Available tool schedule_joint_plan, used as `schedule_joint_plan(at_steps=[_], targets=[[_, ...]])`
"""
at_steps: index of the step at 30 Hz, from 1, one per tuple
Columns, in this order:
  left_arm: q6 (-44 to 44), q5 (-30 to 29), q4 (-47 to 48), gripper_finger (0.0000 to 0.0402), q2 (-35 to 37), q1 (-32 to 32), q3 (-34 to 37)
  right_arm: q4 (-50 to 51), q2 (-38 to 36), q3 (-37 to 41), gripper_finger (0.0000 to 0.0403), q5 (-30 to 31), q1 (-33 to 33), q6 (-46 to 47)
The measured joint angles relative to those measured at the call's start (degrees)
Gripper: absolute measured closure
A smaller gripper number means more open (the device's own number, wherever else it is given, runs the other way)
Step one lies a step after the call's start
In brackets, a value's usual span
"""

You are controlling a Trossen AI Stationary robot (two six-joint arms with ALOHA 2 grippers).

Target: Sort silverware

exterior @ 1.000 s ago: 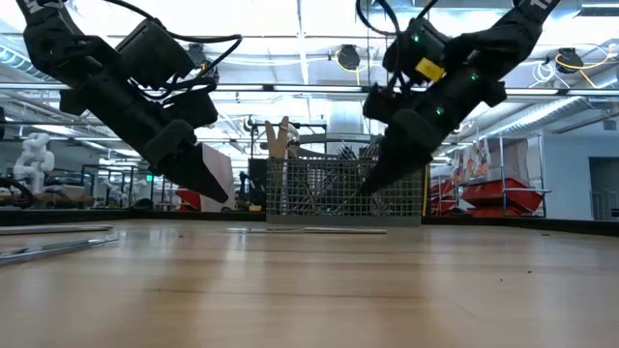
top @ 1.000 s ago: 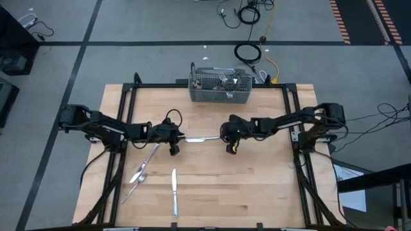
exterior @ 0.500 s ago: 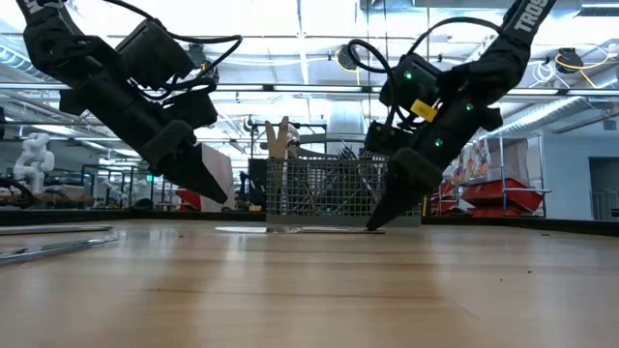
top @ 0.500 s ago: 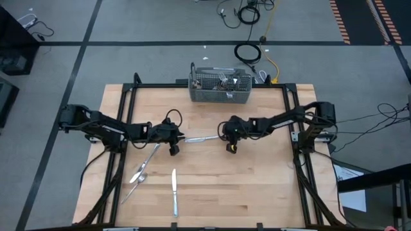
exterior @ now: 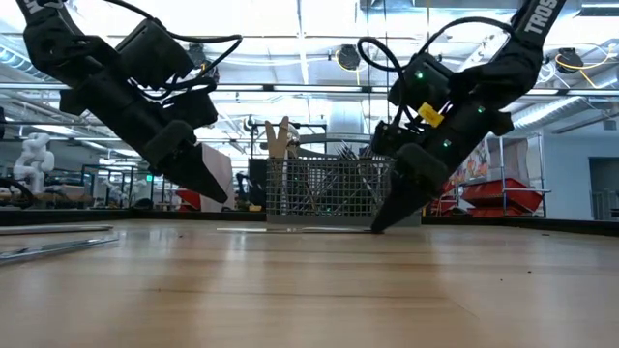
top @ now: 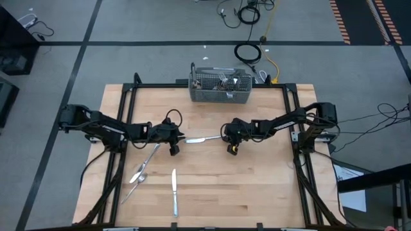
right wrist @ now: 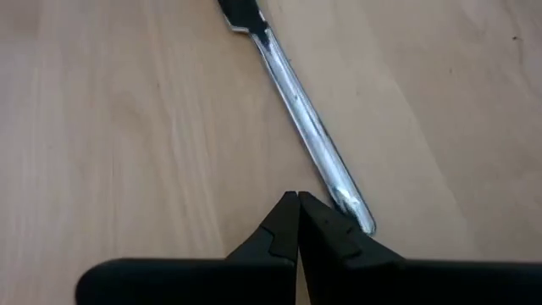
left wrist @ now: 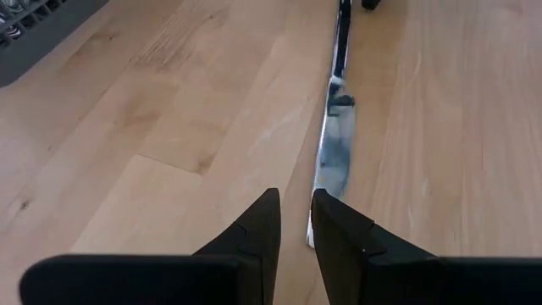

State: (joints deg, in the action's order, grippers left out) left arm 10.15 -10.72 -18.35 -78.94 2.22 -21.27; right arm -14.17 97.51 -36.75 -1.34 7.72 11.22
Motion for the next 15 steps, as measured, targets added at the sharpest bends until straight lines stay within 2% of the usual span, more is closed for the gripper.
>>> schedule_joint_plan(at_steps=[4, 8, 15], targets=[[0.0, 0.0, 0.14, 0.0325, 0.0, 0.0, -0.01, -2.63, -2.05, -0.65, 0.0403, -0.45, -0.18, 0.32], [-0.02, 0.0, 1.19, 0.0325, 0.0, 0.0, 0.0, -4.4, -5.94, -1.42, 0.0403, 2.44, 0.1, -1.52], [-0.03, 0.0, 1.57, 0.0325, 0.0, 0.0, 0.01, 3.58, -5.2, -1.04, 0.0403, 2.05, 3.59, -3.38]])
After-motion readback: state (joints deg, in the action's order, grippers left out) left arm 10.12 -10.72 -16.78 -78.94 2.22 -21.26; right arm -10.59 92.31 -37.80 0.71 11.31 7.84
